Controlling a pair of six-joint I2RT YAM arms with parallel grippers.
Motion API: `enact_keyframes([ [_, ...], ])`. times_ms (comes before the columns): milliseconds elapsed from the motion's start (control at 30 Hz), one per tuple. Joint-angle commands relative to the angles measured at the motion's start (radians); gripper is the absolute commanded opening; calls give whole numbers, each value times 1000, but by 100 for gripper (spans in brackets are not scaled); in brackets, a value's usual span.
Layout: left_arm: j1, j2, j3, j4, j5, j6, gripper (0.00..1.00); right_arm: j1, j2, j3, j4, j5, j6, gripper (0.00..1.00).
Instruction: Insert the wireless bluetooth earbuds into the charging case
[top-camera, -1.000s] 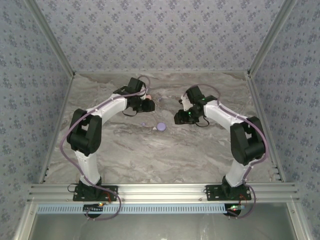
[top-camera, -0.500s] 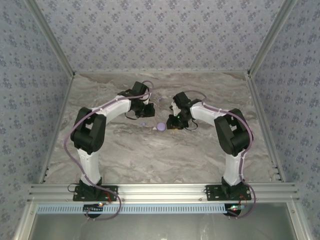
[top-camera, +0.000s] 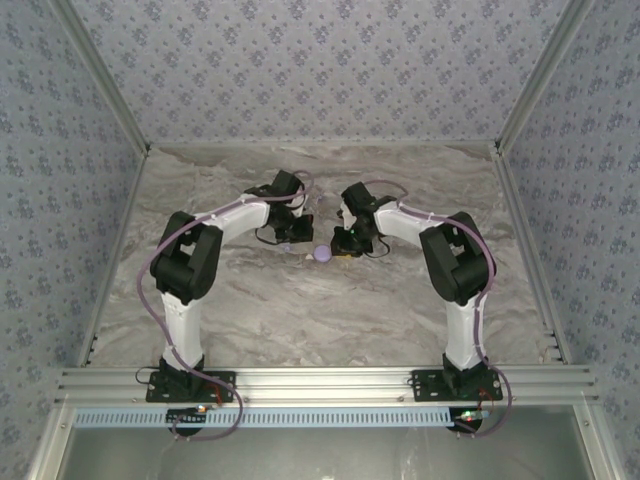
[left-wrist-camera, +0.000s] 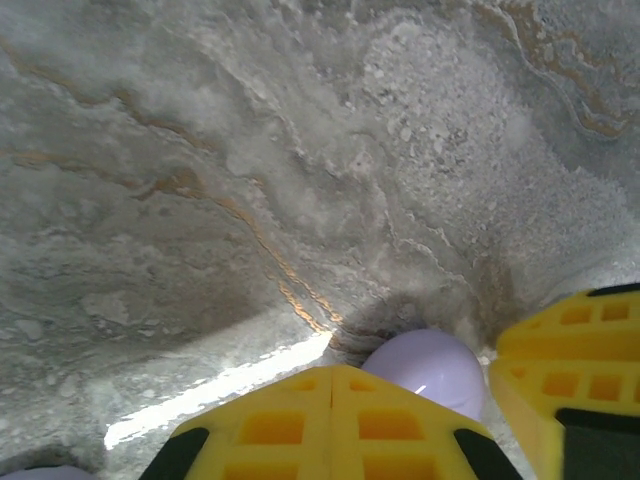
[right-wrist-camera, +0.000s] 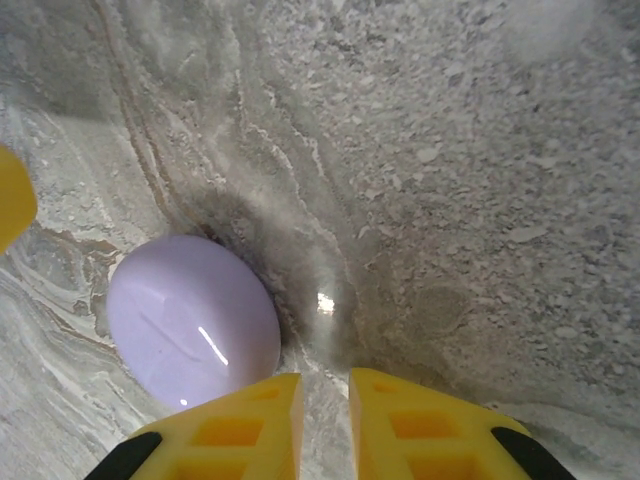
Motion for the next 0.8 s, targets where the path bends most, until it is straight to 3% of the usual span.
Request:
enact_keyframes([
  [0, -12, 23, -3, -44, 24, 4, 2, 7, 19, 33, -20, 11, 19, 20],
  [767, -19, 1, -72, -37, 36, -19, 3, 5, 63, 101, -72, 50, 0, 20],
])
